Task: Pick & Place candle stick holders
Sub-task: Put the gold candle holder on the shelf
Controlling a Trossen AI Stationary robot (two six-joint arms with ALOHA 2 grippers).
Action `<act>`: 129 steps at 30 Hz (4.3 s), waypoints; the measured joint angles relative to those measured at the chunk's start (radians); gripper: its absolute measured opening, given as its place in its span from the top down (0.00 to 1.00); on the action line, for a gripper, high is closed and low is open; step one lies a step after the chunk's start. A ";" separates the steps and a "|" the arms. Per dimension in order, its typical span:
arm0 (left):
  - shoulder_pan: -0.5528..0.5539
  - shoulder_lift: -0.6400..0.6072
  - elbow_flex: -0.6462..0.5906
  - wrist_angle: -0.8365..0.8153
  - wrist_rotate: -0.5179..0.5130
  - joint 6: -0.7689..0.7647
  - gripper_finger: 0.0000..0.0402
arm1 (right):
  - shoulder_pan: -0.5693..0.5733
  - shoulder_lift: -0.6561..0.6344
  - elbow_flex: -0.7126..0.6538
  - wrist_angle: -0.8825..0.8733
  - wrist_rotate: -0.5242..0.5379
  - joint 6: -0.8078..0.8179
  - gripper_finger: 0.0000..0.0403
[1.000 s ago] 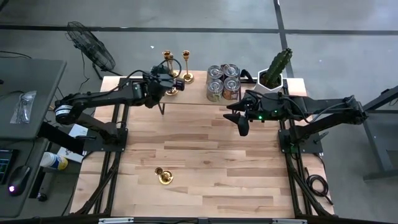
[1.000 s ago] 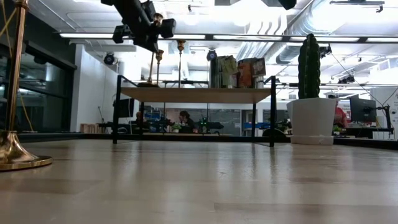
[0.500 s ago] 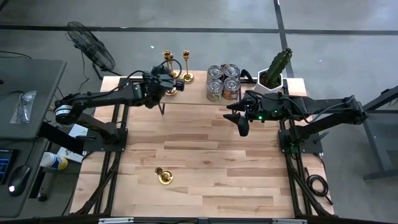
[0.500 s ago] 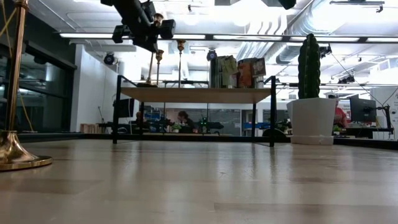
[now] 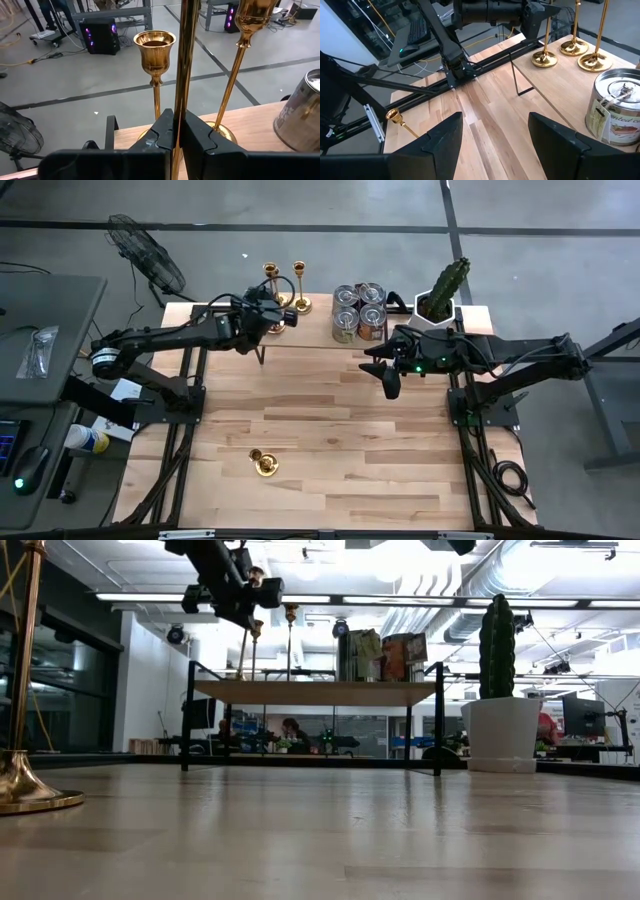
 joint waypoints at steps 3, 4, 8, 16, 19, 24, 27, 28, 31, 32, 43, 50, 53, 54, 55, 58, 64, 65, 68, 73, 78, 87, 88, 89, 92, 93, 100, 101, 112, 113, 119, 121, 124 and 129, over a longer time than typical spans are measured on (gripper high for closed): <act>0.000 0.000 -0.005 0.005 0.000 -0.006 0.97 | 0.000 0.000 0.000 0.000 0.000 0.009 0.46; 0.000 -0.001 -0.014 0.011 -0.001 -0.021 0.97 | 0.000 0.000 0.000 0.000 0.000 0.017 0.46; -0.001 -0.004 -0.057 0.023 -0.011 -0.093 0.97 | 0.000 0.000 0.000 0.000 0.000 0.021 0.46; -0.002 -0.002 -0.068 0.068 0.018 -0.056 0.97 | 0.000 0.000 0.000 0.000 0.000 0.022 0.46; -0.002 -0.002 -0.068 0.063 0.024 -0.052 0.97 | 0.000 0.000 0.000 0.000 0.000 0.022 0.46; -0.002 -0.002 -0.068 0.061 0.033 -0.051 0.97 | 0.000 0.000 0.000 0.000 0.000 0.021 0.46; -0.002 -0.001 -0.068 0.058 0.040 -0.055 0.93 | 0.000 0.000 0.000 0.000 0.000 0.020 0.46; -0.002 0.000 -0.073 0.038 0.056 -0.058 0.90 | 0.000 0.000 0.000 0.000 0.000 0.020 0.46; -0.001 0.013 -0.080 0.002 0.066 -0.059 0.83 | 0.000 0.000 0.000 -0.001 0.000 0.020 0.46; -0.002 0.004 -0.078 0.002 0.057 -0.061 0.81 | 0.000 0.000 0.000 0.000 0.000 0.020 0.46; -0.002 -0.016 -0.074 -0.052 0.052 -0.081 0.64 | 0.000 0.000 0.000 0.001 0.000 0.024 0.46; -0.002 -0.084 -0.072 -0.129 0.069 -0.079 0.57 | 0.000 0.000 0.000 0.000 0.000 0.028 0.46; -0.002 -0.124 -0.072 -0.165 0.088 -0.079 0.52 | 0.000 0.000 0.000 0.000 0.000 0.029 0.46; -0.002 -0.137 -0.072 -0.176 0.101 -0.079 0.50 | 0.000 0.000 0.000 0.000 0.000 0.031 0.46; -0.002 -0.148 -0.072 -0.180 0.115 -0.079 0.48 | 0.000 0.000 0.000 0.000 0.000 0.031 0.46; -0.002 -0.181 -0.072 -0.195 0.157 -0.068 0.42 | 0.000 0.000 0.000 0.000 0.000 0.036 0.46; -0.002 -0.226 -0.071 -0.200 0.243 -0.017 0.35 | 0.000 0.000 0.000 -0.001 0.000 0.054 0.46; -0.002 -0.235 -0.071 -0.204 0.261 -0.010 0.34 | 0.000 0.000 0.000 -0.001 0.001 0.054 0.46; -0.002 -0.267 -0.071 -0.227 0.309 0.001 0.34 | 0.000 0.000 0.000 -0.001 0.000 0.054 0.46; -0.002 -0.324 -0.071 -0.291 0.380 0.018 0.34 | 0.000 0.000 0.000 -0.002 -0.002 0.057 0.46; -0.002 -0.383 -0.071 -0.334 0.500 0.067 0.34 | 0.000 0.000 0.000 -0.022 -0.003 0.057 0.46; -0.002 -0.469 -0.070 -0.554 1.000 0.140 0.34 | 0.000 0.000 0.000 -0.077 -0.083 0.057 0.46; -0.002 -0.473 -0.070 -0.583 1.059 0.145 0.34 | 0.000 0.000 0.000 -0.083 -0.089 0.057 0.46; -0.003 -0.474 -0.070 -0.620 1.116 0.154 0.34 | 0.000 0.000 0.000 -0.088 -0.095 0.056 0.46; -0.028 -0.473 -0.070 -0.725 1.214 0.161 0.34 | 0.000 0.000 0.000 -0.114 -0.106 0.054 0.46; -0.048 -0.473 -0.070 -0.755 1.220 0.161 0.34 | 0.000 0.000 0.000 -0.113 -0.106 0.054 0.46; -0.260 -0.473 -0.070 -0.823 1.159 0.097 0.34 | 0.000 0.000 0.000 -0.114 -0.106 0.053 0.46; -0.299 -0.473 -0.070 -0.822 1.138 0.081 0.34 | 0.000 0.000 0.000 -0.116 -0.106 0.053 0.46; -0.680 -0.473 -0.187 -0.816 0.955 -0.096 0.34 | 0.000 0.000 0.000 -0.169 -0.125 0.068 0.46; -0.707 -0.473 -0.211 -0.811 0.954 -0.122 0.34 | 0.000 0.000 0.000 -0.170 -0.128 0.079 0.46; -0.833 -0.472 -0.332 -0.680 0.960 -0.242 0.34 | 0.011 0.000 0.000 -0.172 -0.133 0.096 0.46; -0.875 -0.473 -0.355 -0.603 0.955 -0.256 0.34 | 0.017 0.000 0.000 -0.172 -0.133 0.075 0.46; -0.929 -0.468 -0.374 -0.511 0.949 -0.215 0.34 | 0.022 0.000 0.000 -0.172 -0.133 0.055 0.46; -0.980 -0.424 -0.380 -0.457 0.931 -0.155 0.34 | 0.022 0.000 0.000 -0.172 -0.153 0.022 0.46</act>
